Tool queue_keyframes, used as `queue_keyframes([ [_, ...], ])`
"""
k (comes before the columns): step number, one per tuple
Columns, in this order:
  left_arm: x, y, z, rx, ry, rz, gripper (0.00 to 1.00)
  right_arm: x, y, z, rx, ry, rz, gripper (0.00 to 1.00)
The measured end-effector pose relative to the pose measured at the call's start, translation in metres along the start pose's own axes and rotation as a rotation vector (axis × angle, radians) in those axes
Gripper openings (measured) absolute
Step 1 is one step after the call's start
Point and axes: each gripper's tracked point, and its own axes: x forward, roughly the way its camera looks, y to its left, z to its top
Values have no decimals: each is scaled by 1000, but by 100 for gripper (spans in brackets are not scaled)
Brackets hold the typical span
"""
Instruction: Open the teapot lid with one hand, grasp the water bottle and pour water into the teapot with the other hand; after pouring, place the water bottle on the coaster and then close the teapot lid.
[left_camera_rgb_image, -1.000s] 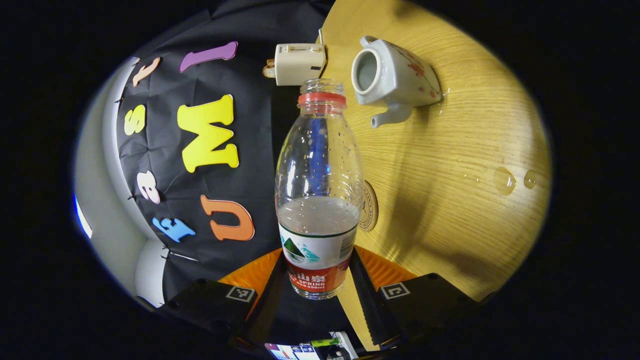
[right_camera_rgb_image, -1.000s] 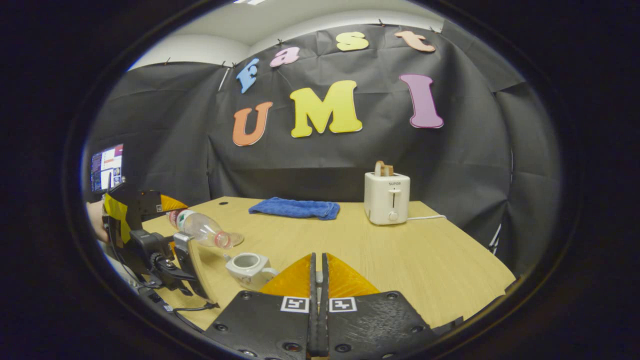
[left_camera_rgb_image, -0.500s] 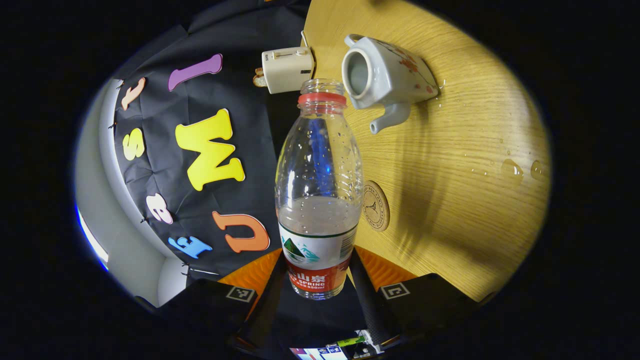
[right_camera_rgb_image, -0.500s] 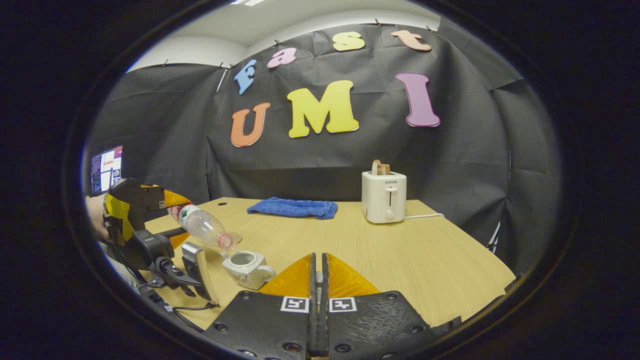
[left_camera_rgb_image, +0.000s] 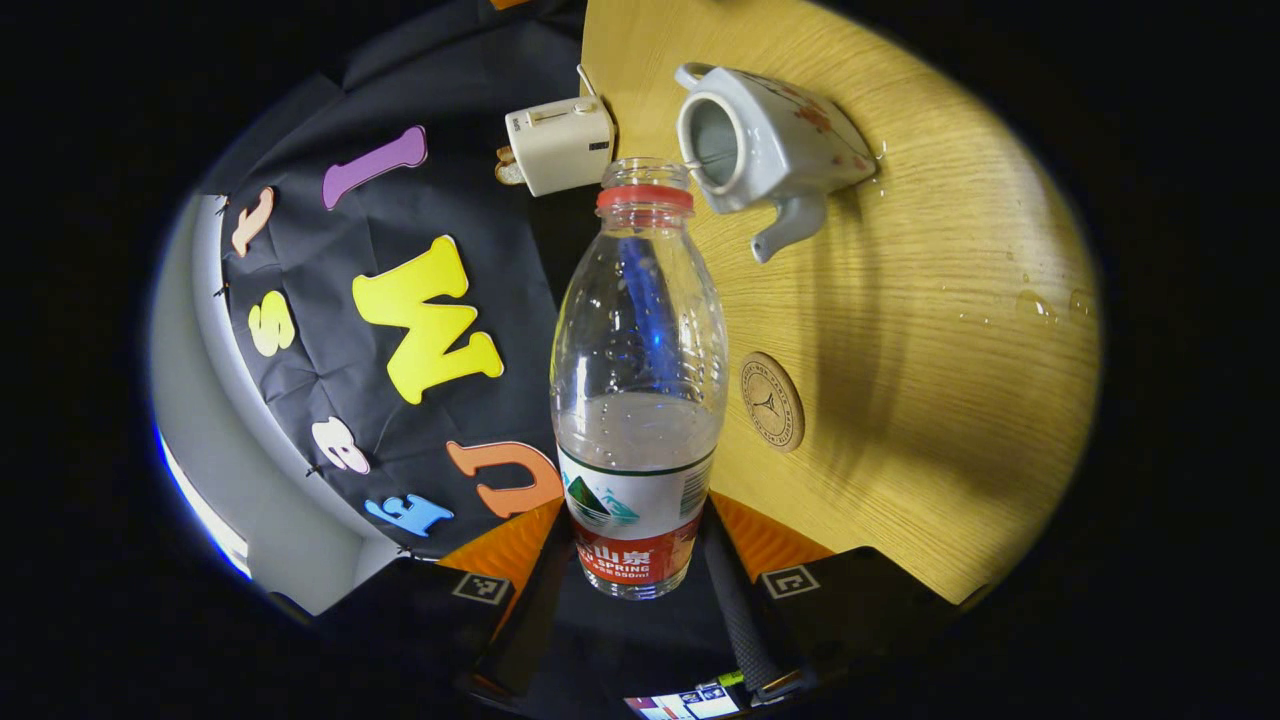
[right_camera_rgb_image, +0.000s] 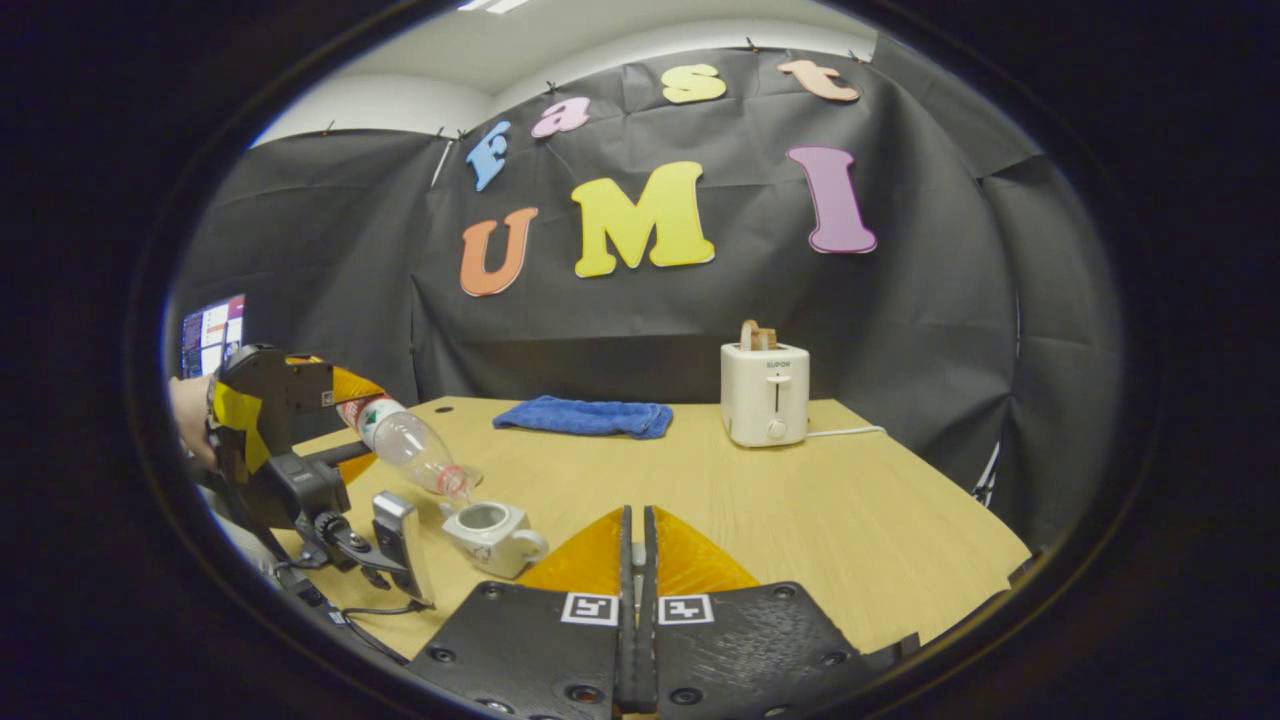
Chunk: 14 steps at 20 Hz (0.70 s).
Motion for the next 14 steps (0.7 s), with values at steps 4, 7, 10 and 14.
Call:
queue_keyframes([
  [4,1,7,-1,52,9,7,76,-1,0,1,0,-3,2,0],
  [7,-1,7,-1,72,9,8,76,-2,-1,0,2,-2,3,0],
  [10,-3,16,0,90,14,23,76,-2,-1,0,6,-3,4,0],
  [14,-4,25,2,114,16,40,76,-3,-1,-2,15,-1,9,0],
])
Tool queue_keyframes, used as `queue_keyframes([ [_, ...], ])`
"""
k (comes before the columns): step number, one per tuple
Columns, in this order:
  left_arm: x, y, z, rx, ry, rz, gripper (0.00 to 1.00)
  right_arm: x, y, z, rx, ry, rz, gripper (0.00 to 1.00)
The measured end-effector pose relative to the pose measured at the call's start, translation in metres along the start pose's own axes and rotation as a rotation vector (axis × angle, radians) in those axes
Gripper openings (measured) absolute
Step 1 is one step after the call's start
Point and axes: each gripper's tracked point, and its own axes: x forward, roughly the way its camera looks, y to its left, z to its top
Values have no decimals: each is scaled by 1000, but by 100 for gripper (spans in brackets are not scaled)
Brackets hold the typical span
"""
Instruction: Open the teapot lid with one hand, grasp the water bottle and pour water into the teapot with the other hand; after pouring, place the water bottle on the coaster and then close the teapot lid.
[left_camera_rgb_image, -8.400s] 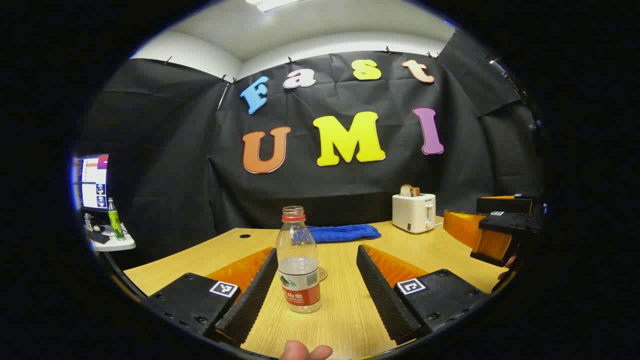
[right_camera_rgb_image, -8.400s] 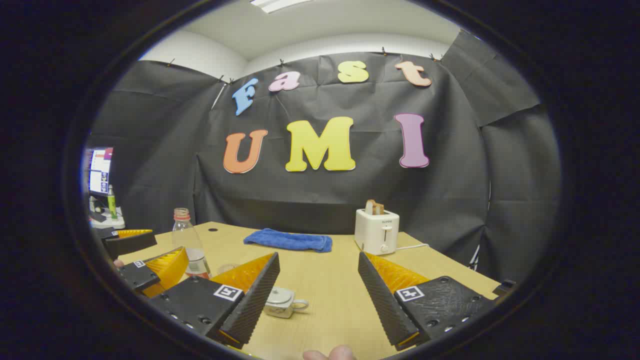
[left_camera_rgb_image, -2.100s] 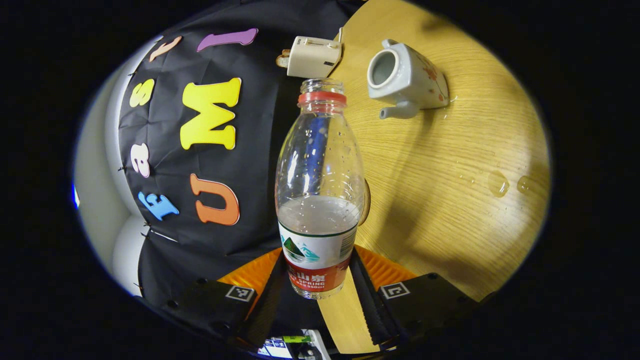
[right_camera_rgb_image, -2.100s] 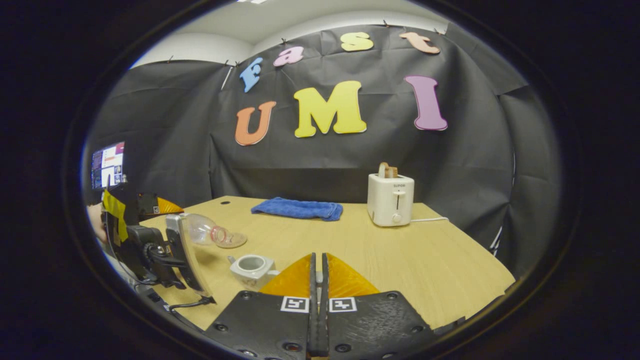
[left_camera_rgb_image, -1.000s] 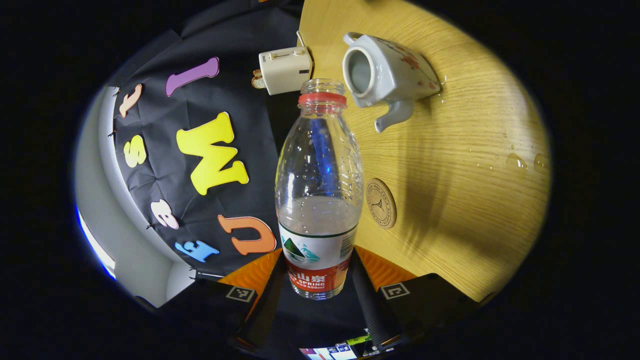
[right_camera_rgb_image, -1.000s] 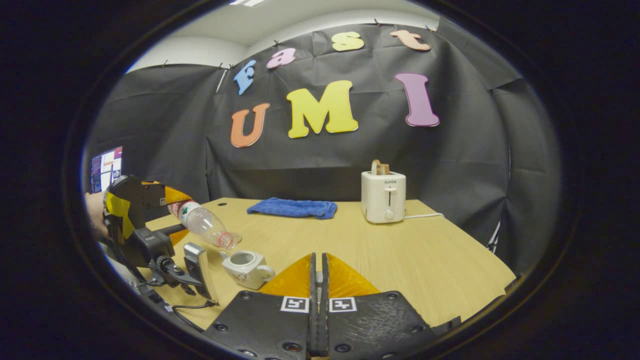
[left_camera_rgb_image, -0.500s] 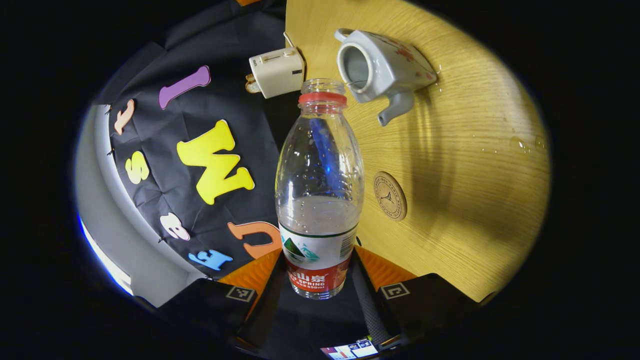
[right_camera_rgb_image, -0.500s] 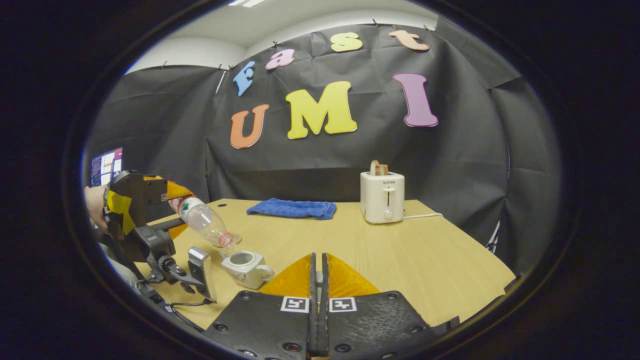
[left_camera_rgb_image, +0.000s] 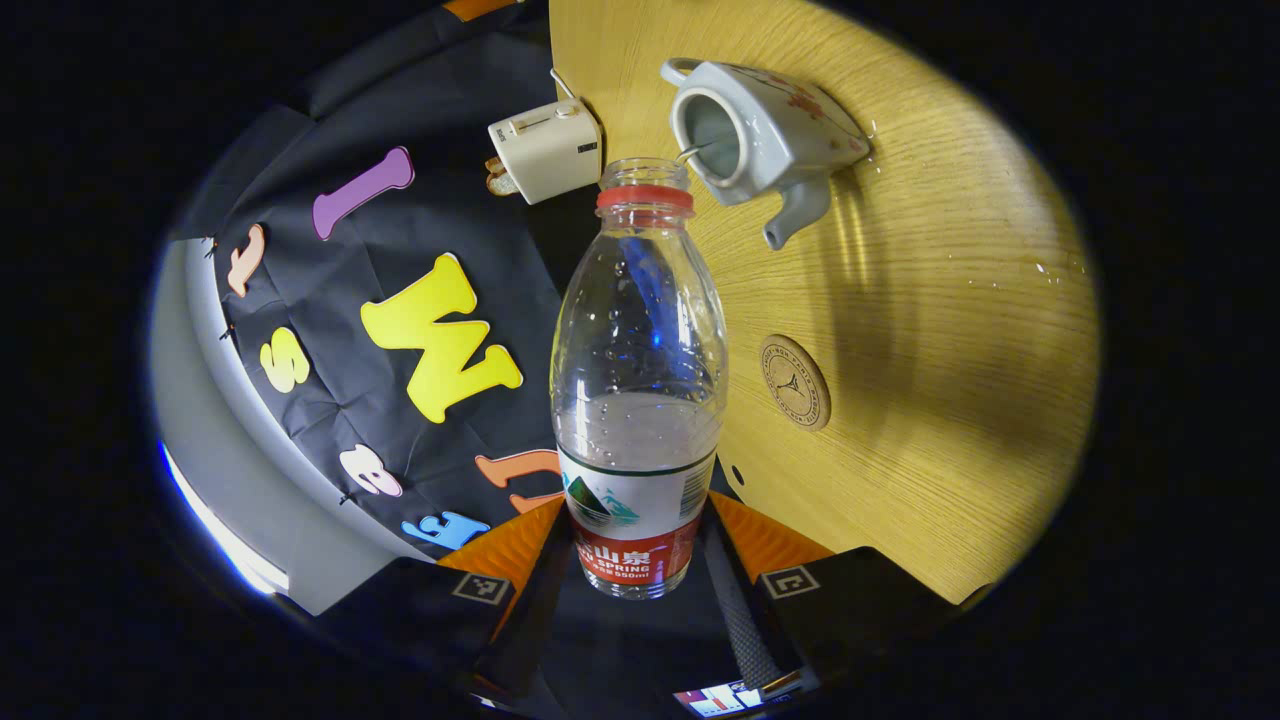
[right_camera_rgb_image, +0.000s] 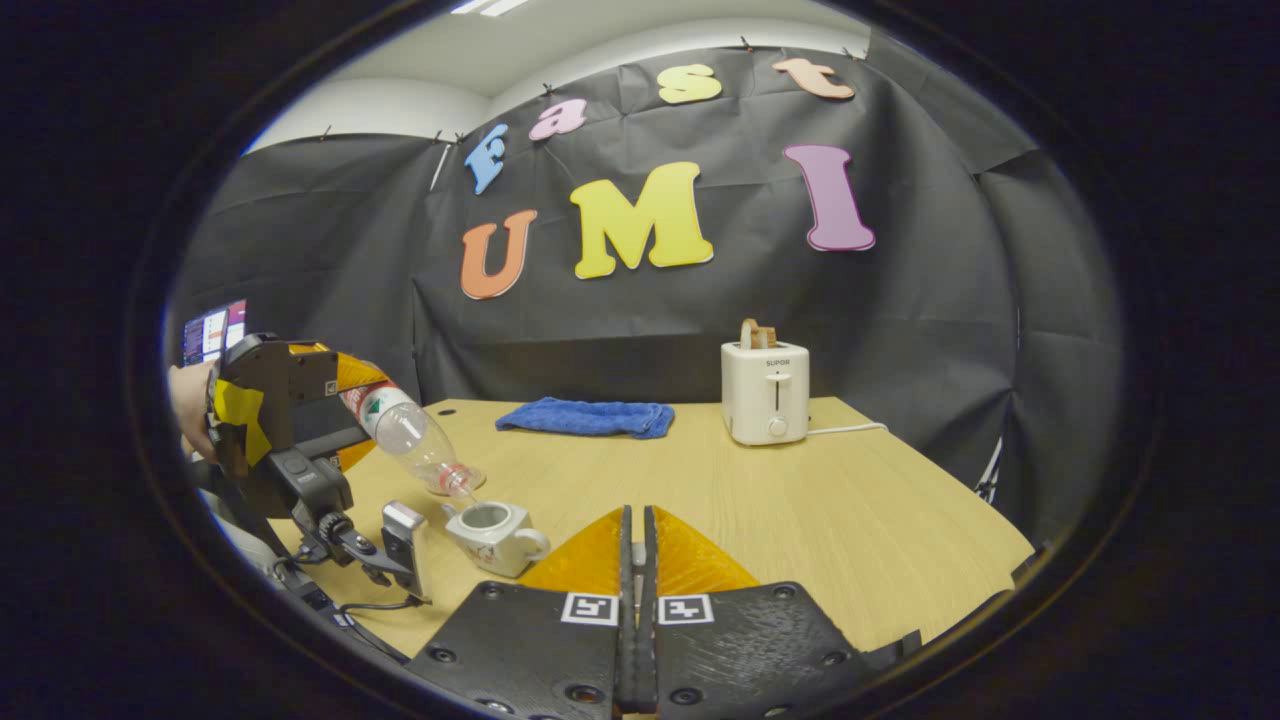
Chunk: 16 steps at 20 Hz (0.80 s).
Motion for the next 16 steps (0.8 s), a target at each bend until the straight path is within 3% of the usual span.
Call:
queue_keyframes([
  [5,-2,7,-1,32,7,13,75,0,0,1,6,-1,4,0],
  [6,-2,8,-1,39,7,18,80,-1,-1,0,7,-3,4,0],
  [7,-3,10,0,46,7,24,76,-1,-1,1,7,-4,5,0],
  [16,-4,29,0,100,11,53,75,0,3,2,17,-12,17,0],
])
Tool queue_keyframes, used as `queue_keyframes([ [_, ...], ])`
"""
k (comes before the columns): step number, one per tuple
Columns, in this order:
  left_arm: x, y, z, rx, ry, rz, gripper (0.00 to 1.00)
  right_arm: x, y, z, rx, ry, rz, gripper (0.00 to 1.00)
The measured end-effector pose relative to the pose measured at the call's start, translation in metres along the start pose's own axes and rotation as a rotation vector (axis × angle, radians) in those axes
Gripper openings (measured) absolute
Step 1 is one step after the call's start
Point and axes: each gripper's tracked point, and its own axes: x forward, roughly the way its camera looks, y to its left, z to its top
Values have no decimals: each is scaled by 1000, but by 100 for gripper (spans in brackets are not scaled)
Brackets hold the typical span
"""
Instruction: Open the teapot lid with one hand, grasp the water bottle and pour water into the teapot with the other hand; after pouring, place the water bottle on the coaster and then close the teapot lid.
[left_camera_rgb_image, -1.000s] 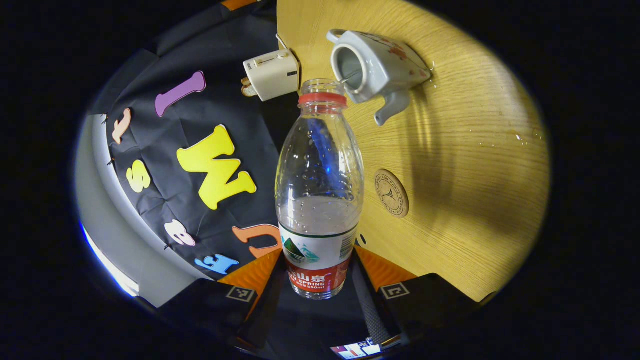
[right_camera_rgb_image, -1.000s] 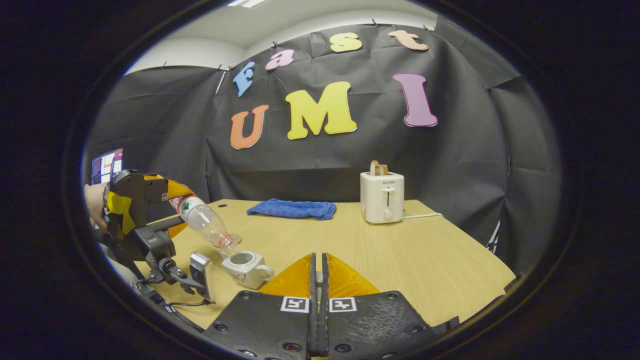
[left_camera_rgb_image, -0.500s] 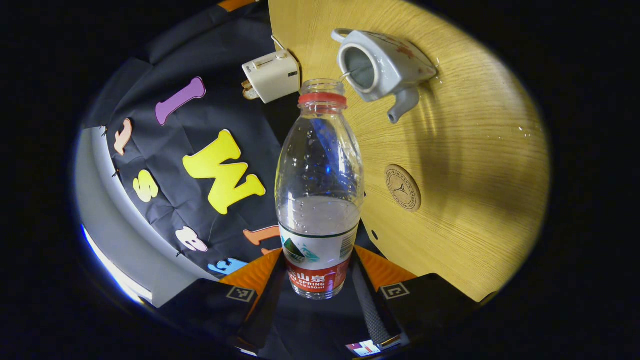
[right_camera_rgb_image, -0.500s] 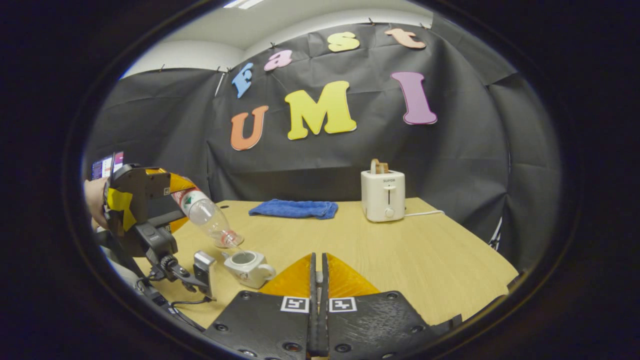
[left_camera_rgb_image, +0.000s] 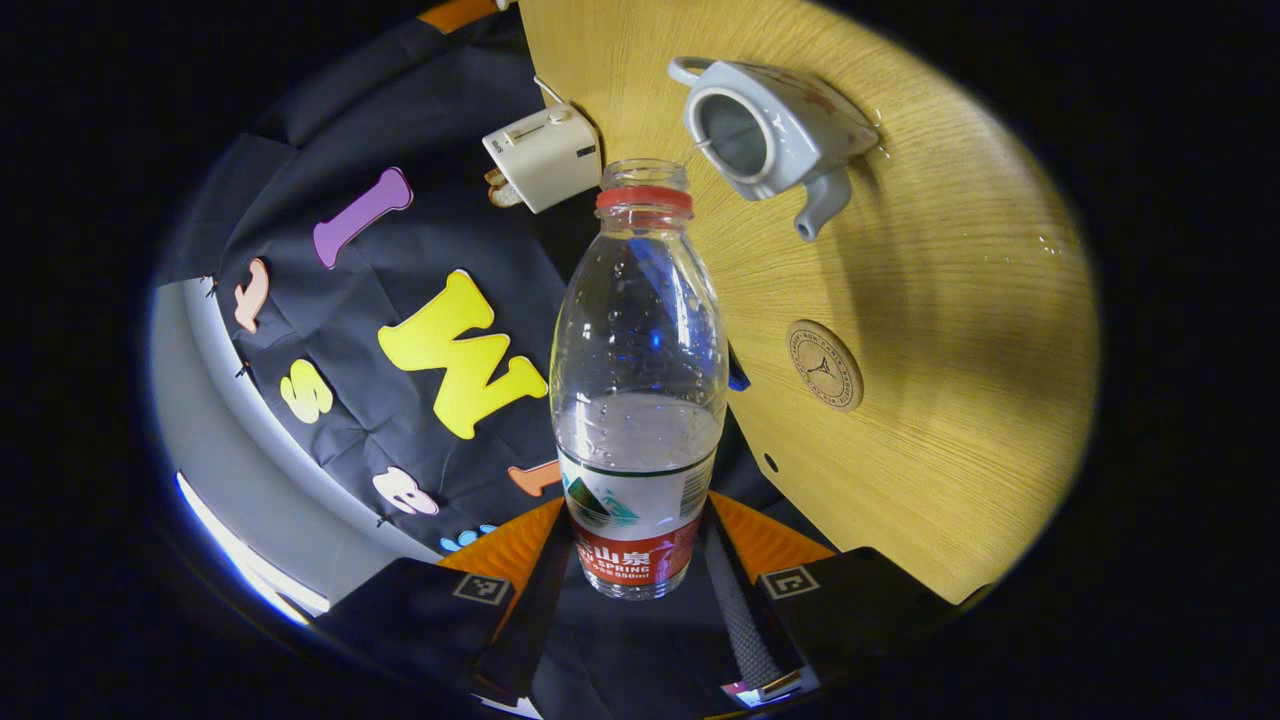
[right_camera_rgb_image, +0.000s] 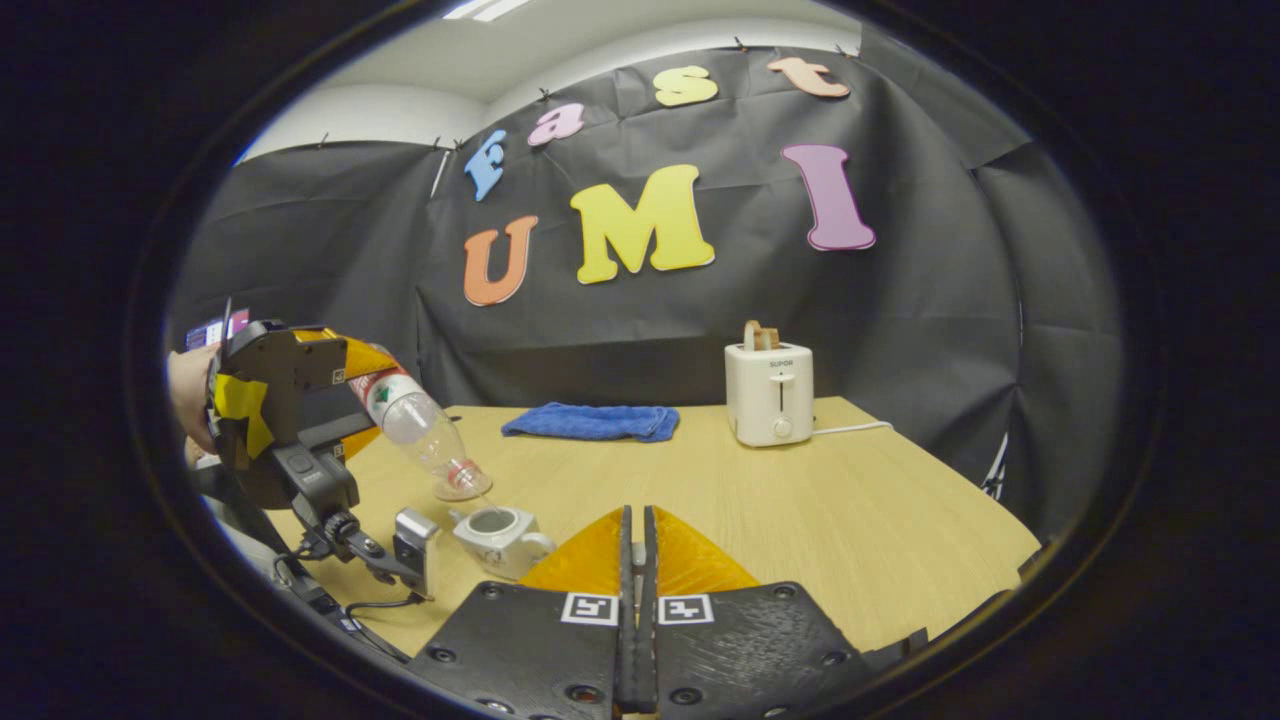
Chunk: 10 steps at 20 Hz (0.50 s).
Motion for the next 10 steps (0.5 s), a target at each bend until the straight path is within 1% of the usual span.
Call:
queue_keyframes([
  [1,0,2,-1,7,2,2,75,0,0,0,0,-1,0,0],
  [2,0,3,0,17,0,9,79,0,0,0,1,-1,1,0],
  [3,-1,5,-1,23,3,11,75,1,0,0,2,-1,1,0],
  [6,-1,10,0,40,2,22,76,1,-1,-1,4,0,0,0],
  [10,-4,10,2,43,-6,18,75,1,-1,-2,7,2,3,0],
])
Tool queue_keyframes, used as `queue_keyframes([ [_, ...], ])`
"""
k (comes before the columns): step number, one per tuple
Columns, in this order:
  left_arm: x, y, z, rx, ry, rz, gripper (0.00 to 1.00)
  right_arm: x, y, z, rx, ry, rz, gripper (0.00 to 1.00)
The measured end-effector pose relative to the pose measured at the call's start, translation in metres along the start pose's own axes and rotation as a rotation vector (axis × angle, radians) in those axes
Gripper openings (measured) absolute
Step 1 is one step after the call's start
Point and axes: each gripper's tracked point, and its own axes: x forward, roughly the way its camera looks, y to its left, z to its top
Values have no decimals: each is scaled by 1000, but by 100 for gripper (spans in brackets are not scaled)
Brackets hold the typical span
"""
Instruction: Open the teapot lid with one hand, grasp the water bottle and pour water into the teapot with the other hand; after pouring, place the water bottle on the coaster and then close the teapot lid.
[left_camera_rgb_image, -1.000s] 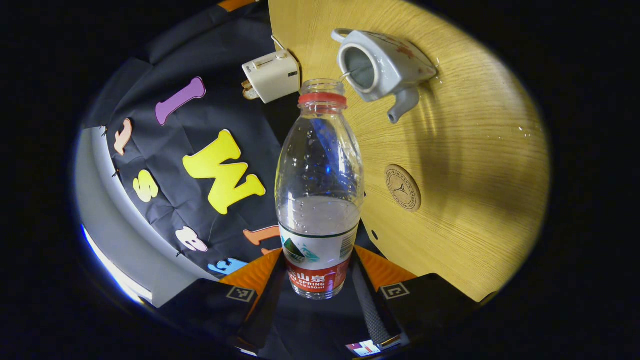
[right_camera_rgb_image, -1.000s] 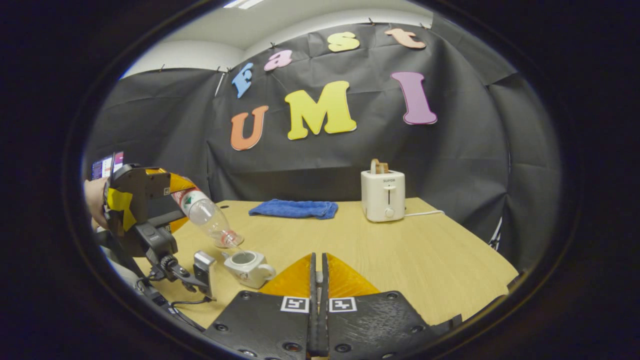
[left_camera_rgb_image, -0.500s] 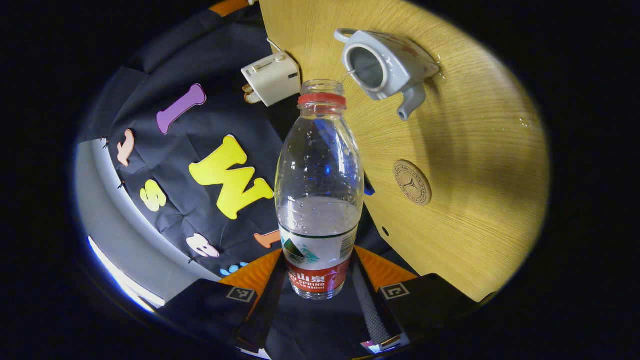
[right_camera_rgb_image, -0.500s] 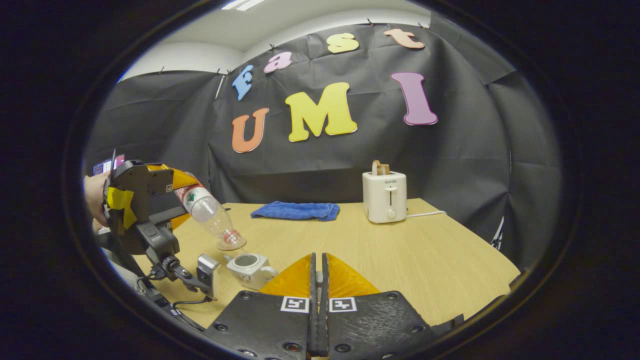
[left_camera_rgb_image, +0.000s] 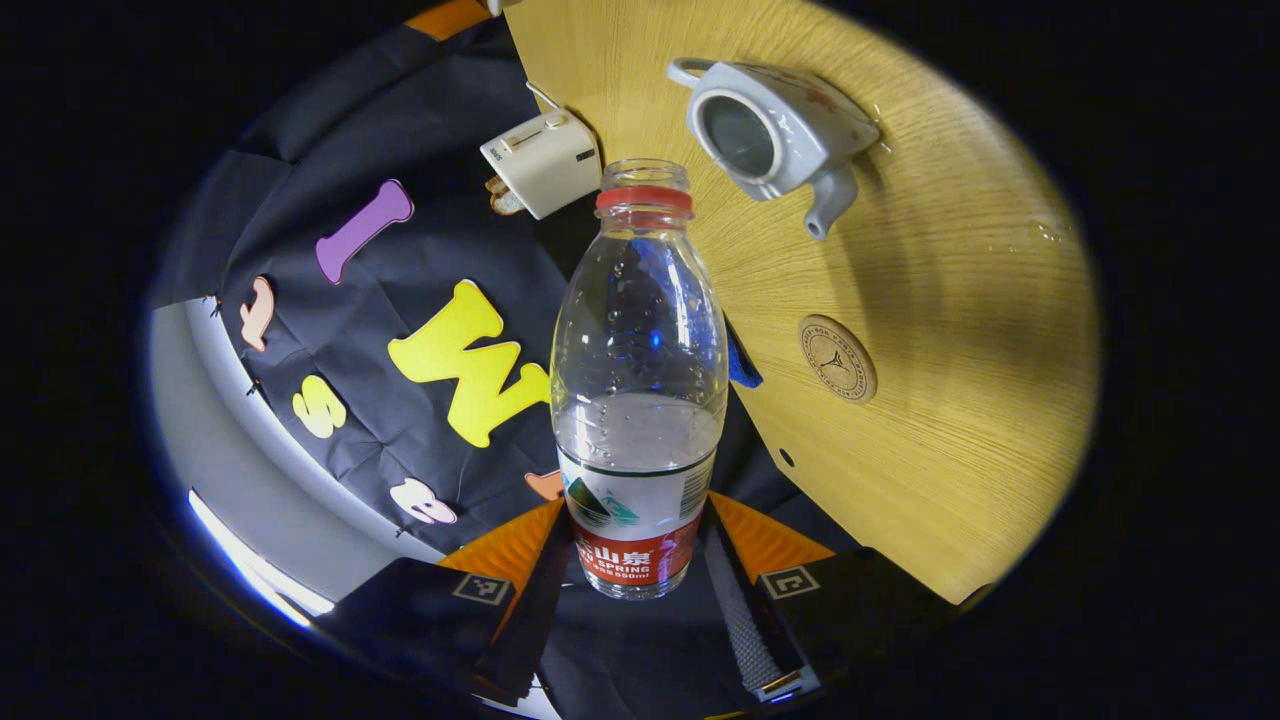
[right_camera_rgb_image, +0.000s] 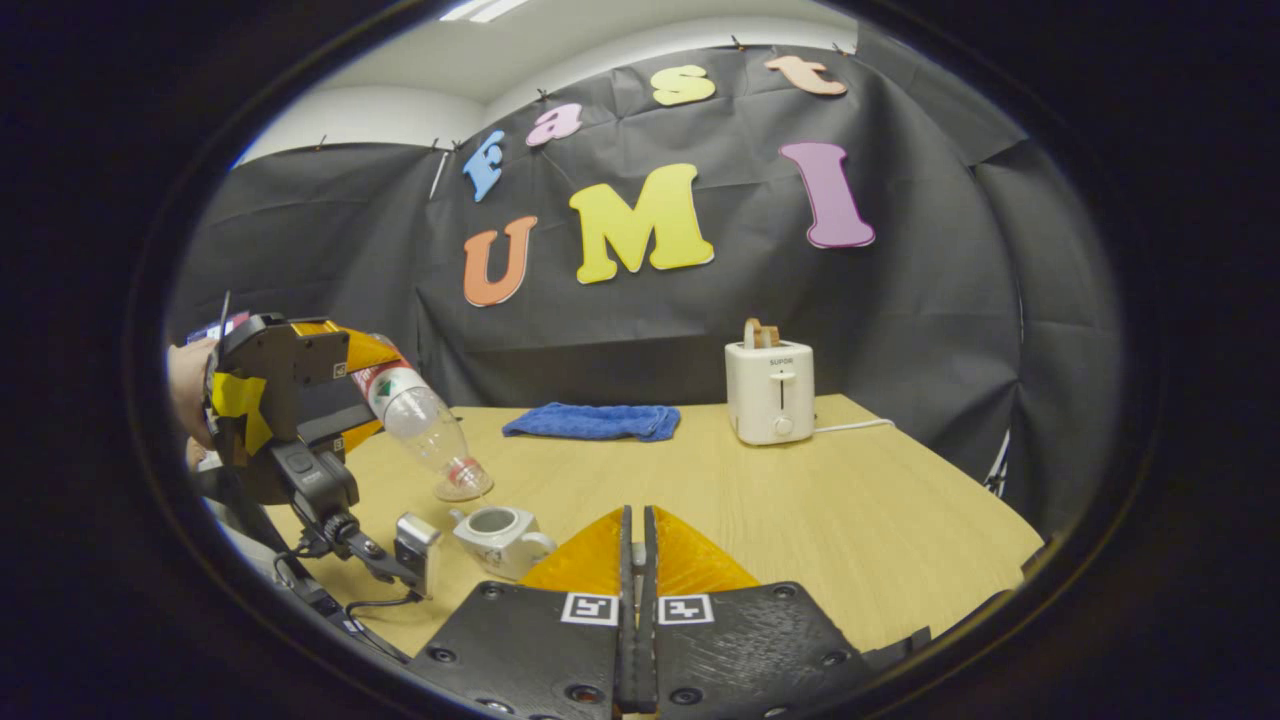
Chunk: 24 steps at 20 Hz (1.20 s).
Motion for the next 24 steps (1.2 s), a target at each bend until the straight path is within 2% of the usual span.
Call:
queue_keyframes([
  [4,-1,0,1,0,-4,-3,75,0,-1,1,0,-2,-2,0],
  [5,-1,0,1,-1,-4,-2,80,0,-1,2,-2,-3,-2,0],
  [7,-1,-2,0,-15,-9,-1,75,-1,-1,2,-6,-3,-4,0],
  [9,0,-12,-2,-72,-6,-34,75,-2,-1,4,-8,-3,-8,0],
  [12,-2,-15,1,-168,-22,-28,75,-4,-2,7,-4,-10,-14,0],
  [16,-3,-53,8,-444,-49,-151,75,-6,2,13,-11,-17,-16,0],
  [19,-8,-78,10,-754,-54,-253,75,-7,5,17,-19,-20,-17,0],
  [23,-11,-82,-2,-1190,-34,-288,76,-8,9,21,-22,-27,-18,0],
  [24,-11,-84,0,-1290,-31,-320,75,-8,10,21,-23,-26,-17,0],
])
